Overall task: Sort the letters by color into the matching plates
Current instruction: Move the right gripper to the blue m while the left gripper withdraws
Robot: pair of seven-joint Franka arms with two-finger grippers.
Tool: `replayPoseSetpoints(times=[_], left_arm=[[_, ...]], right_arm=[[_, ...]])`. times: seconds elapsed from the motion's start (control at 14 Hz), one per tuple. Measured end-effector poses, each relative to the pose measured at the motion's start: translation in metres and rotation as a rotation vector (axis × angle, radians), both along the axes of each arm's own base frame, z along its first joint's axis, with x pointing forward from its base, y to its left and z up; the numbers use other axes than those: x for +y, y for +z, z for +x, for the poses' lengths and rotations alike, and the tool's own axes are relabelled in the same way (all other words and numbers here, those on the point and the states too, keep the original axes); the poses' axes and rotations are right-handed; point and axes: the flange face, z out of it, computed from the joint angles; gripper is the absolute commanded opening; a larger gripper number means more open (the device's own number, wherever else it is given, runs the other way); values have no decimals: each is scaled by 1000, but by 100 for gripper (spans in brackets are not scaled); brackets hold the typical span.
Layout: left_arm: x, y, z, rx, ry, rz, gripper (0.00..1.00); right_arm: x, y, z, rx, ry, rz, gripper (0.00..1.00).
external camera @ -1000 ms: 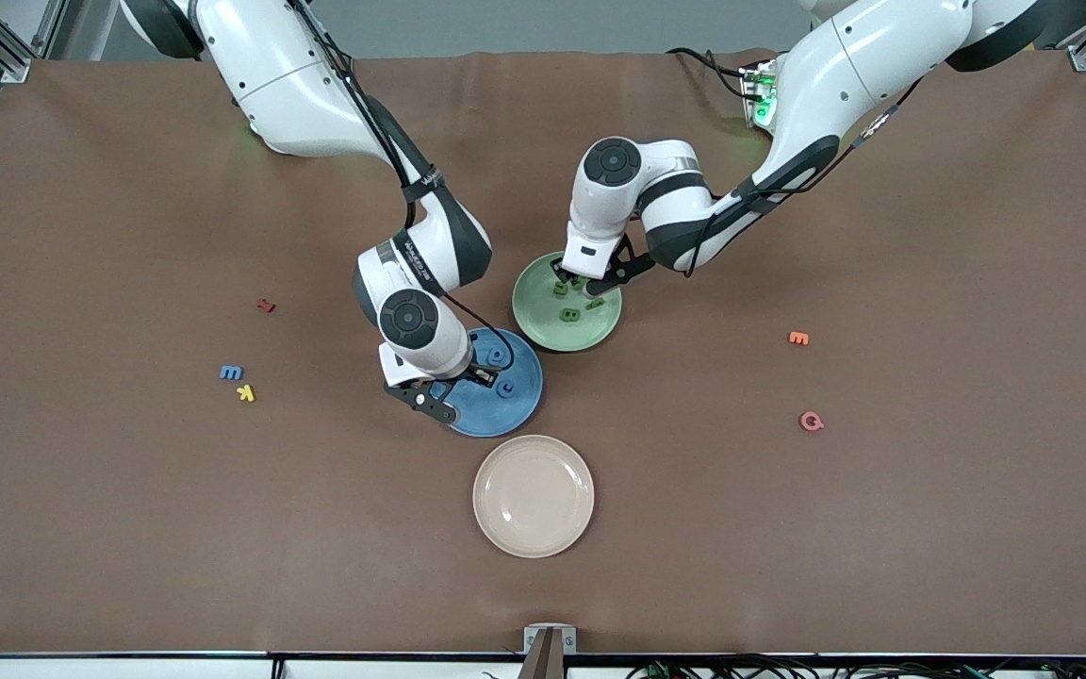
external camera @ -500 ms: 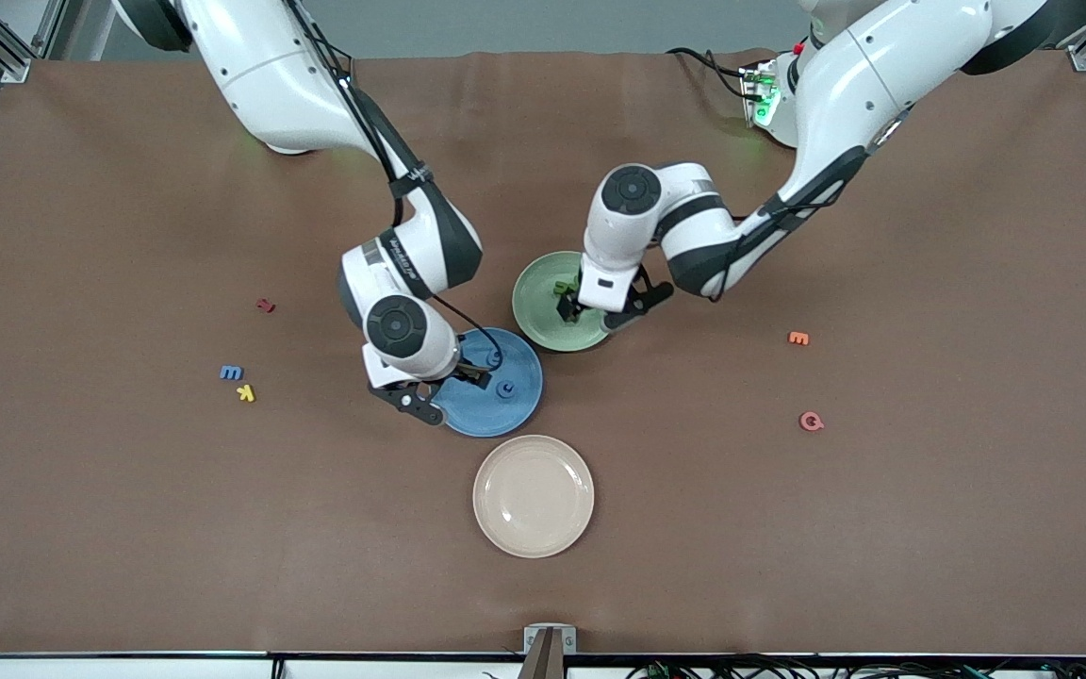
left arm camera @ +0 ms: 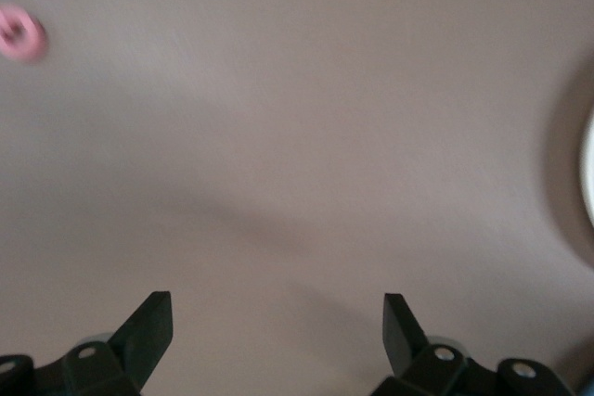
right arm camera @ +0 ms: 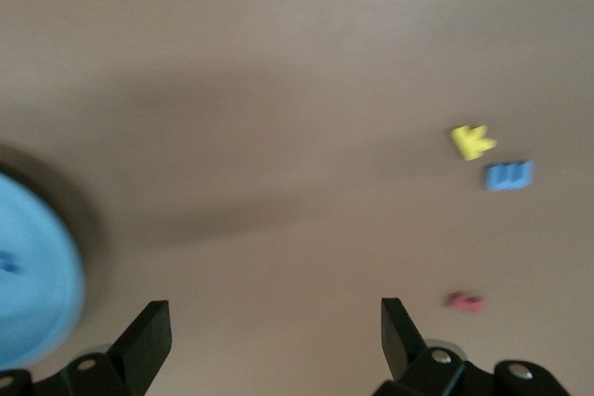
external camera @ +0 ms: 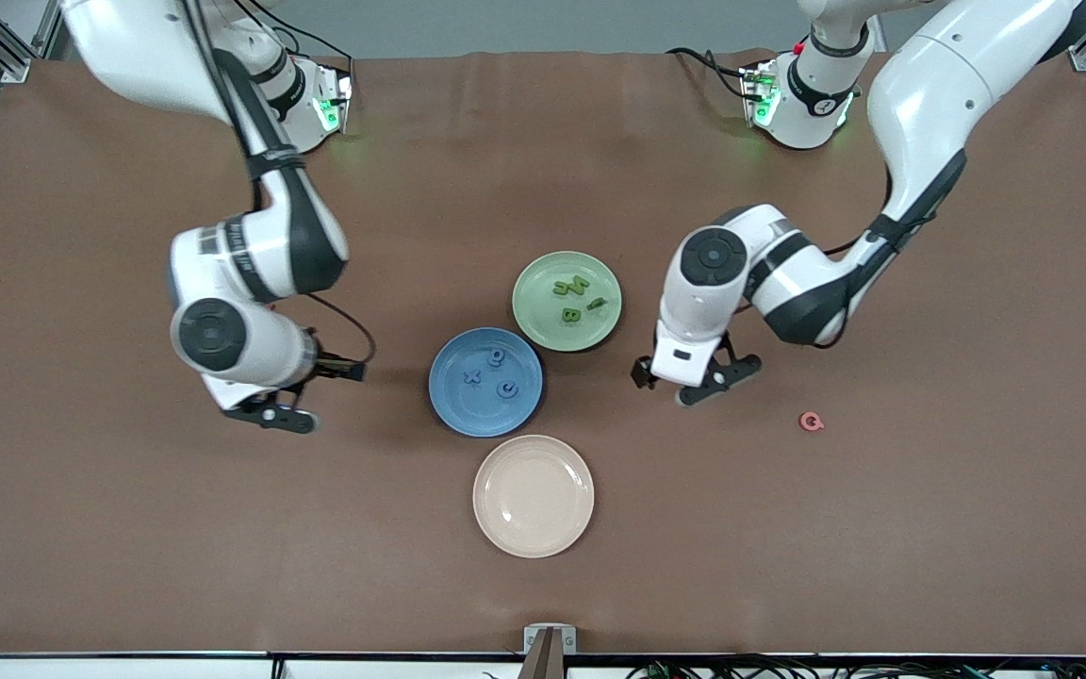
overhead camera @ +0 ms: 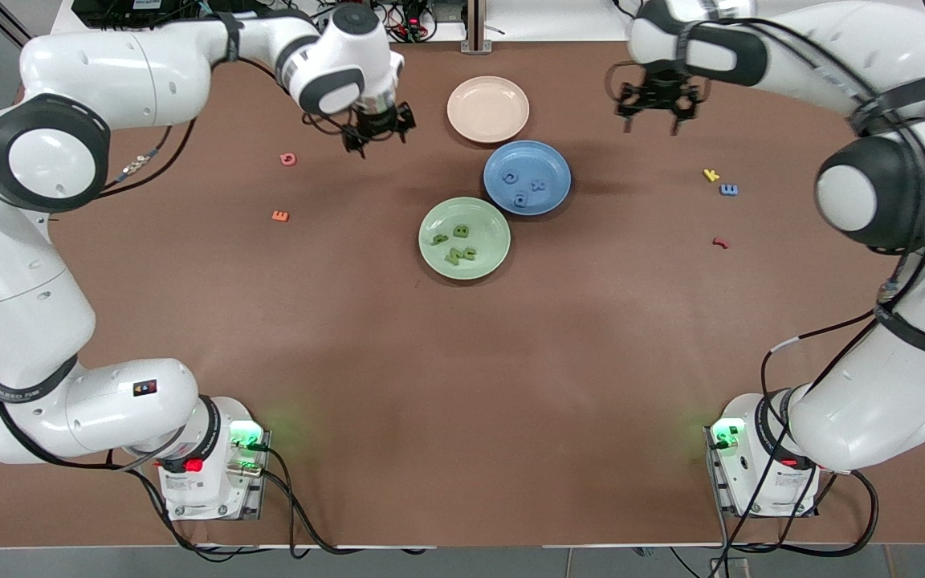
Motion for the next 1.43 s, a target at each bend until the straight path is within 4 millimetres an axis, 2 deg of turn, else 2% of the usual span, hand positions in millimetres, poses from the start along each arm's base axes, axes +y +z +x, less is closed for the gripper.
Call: replayPoseSetpoints(times=[0.14,0.29,0.43,0.57,0.71,0.86,1.0,1.21,1.43], left_arm=[[21,10,24,-5,-32,39,100],[41,22,46,-23,-56,55,100],[57,36,64,-33,-98,67,100],[70,45,74,-14,-130,53,100],[91,67,82,17,-126,2,100],[121,110,85,32,-119,-31,100],[149,159,76,40,-157,-10,100],[180,220,54,51,-206,48,100],[206,272,27,76,-262,80,100]], right_arm=[[-63,-2,-1,18,87,41,100],[-116,-12,-2,-4,140,60,100],[-159,-36,-9,-42,188,71,100],[-192,-56,-19,-69,197,75,99],[-208,-67,-26,-92,178,71,92],[-223,-79,-31,-109,155,66,86],[-232,-97,-38,-110,142,63,83],[-228,-123,-46,-115,144,63,82],[-217,-137,-48,-111,113,62,82]])
